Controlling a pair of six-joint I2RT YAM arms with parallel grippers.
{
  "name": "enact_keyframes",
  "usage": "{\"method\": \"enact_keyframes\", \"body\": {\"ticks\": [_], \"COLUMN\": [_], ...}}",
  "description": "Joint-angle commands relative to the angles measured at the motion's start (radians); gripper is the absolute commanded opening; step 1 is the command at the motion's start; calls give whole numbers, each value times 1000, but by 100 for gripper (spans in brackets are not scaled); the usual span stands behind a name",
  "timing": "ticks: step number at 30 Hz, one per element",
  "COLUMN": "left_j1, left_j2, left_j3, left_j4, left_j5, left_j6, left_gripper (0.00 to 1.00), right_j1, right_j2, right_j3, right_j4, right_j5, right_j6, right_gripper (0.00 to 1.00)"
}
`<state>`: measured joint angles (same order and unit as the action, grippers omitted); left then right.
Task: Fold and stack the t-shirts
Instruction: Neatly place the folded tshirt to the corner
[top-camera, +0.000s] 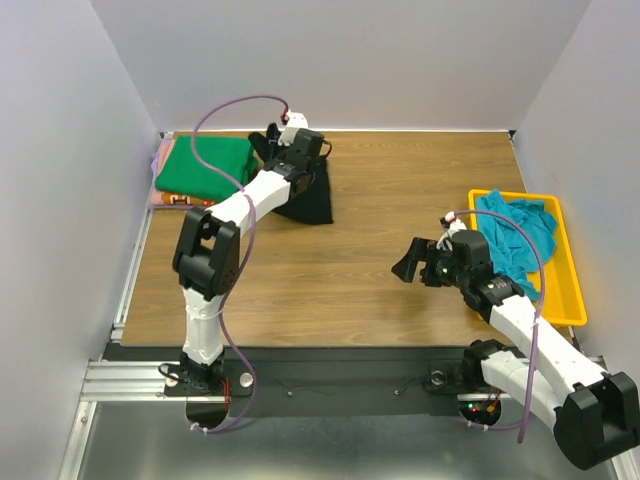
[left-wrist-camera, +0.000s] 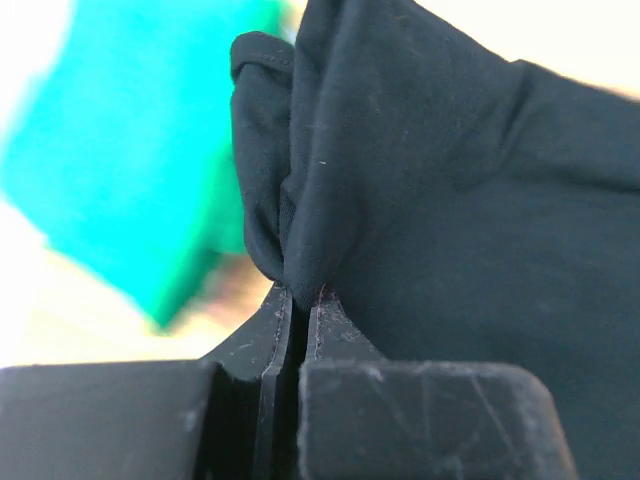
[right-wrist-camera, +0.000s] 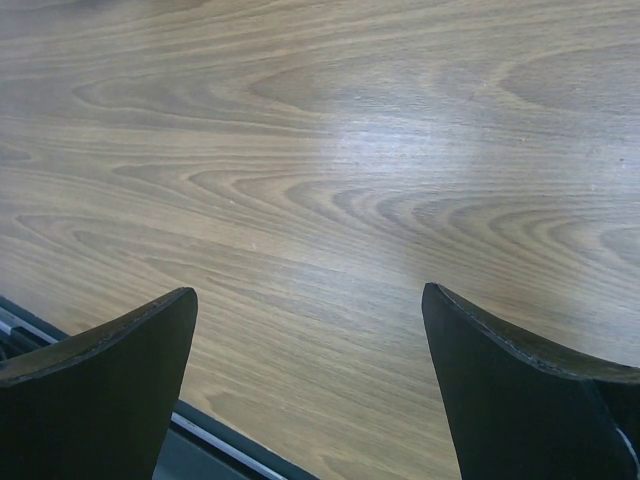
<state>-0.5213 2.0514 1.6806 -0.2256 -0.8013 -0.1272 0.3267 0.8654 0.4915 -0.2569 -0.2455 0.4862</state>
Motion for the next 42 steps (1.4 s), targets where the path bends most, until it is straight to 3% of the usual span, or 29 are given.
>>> {"method": "enact_keyframes", "body": {"ticks": [1, 8, 17, 25, 31, 36, 42], "left_j1": [6, 29, 98, 167, 253, 319, 374], "left_j2": [-174, -241, -255, -298, -263, -206, -18], "left_j3": [-82, -186, -104, -85, -41, -29, 91], "left_j4": [317, 635, 658, 641, 611, 598, 608], "left_j5": [-228, -286, -170, -82, -29, 96, -2], "left_j6": [299, 633, 799, 828, 796, 781, 848], "left_gripper": [0, 0, 0, 0, 0, 0, 0], "right_j1": [0, 0, 0, 2, 0, 0, 0], "right_j2": [-11, -23, -3, 11, 9, 27, 50], "right_j3": [-8, -14, -16, -16, -18, -16, -16], "right_j4": [30, 31, 30, 30, 30, 28, 27], "right_j5": [32, 55, 74, 87, 109, 107, 152], "right_j6": [-17, -14, -12, -12, -11, -11, -8], "right_gripper": [100, 100, 100, 100, 100, 100, 100]}}
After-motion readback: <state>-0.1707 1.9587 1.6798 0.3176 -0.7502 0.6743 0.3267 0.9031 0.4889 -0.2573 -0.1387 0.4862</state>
